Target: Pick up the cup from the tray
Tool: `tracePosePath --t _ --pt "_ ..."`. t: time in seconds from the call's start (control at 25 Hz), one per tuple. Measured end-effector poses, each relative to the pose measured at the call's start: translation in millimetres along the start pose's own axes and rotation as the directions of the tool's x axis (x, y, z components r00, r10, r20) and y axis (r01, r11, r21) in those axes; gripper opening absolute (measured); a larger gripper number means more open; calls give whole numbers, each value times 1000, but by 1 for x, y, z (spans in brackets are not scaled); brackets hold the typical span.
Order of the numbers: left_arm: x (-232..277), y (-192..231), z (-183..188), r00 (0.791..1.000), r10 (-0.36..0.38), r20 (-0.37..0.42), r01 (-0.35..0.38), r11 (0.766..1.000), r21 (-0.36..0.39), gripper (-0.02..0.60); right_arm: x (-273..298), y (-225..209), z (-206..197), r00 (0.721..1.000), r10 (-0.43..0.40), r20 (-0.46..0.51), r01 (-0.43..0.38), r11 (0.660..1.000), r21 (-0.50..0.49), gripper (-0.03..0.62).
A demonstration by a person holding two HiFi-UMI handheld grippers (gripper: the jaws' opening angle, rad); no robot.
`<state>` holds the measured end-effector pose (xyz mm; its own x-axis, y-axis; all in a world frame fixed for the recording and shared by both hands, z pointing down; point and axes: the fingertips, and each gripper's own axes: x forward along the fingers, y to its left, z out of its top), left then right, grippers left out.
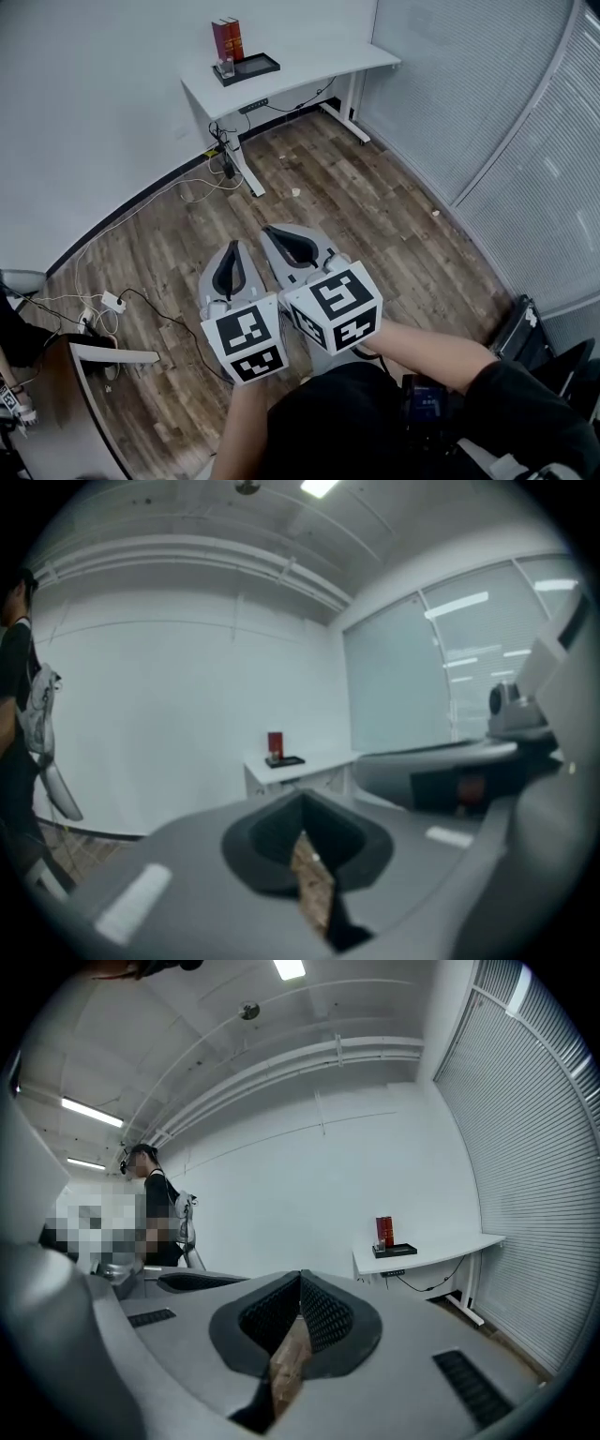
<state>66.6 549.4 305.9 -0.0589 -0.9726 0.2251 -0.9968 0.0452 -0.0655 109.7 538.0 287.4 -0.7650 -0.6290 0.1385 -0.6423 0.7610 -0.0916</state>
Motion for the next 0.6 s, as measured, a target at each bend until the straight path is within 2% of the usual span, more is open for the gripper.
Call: tracePosePath --t 0.32,0.6 --pt "76 6 3 999 -5 -39 6 1000 9 3 58 -49 0 1000 16 -10 -16 1000 26 12" --pt "114 6 -5 997 -18 -74 20 1000 16 3 85 -77 -9 1000 8 -22 -7 999 51 12"
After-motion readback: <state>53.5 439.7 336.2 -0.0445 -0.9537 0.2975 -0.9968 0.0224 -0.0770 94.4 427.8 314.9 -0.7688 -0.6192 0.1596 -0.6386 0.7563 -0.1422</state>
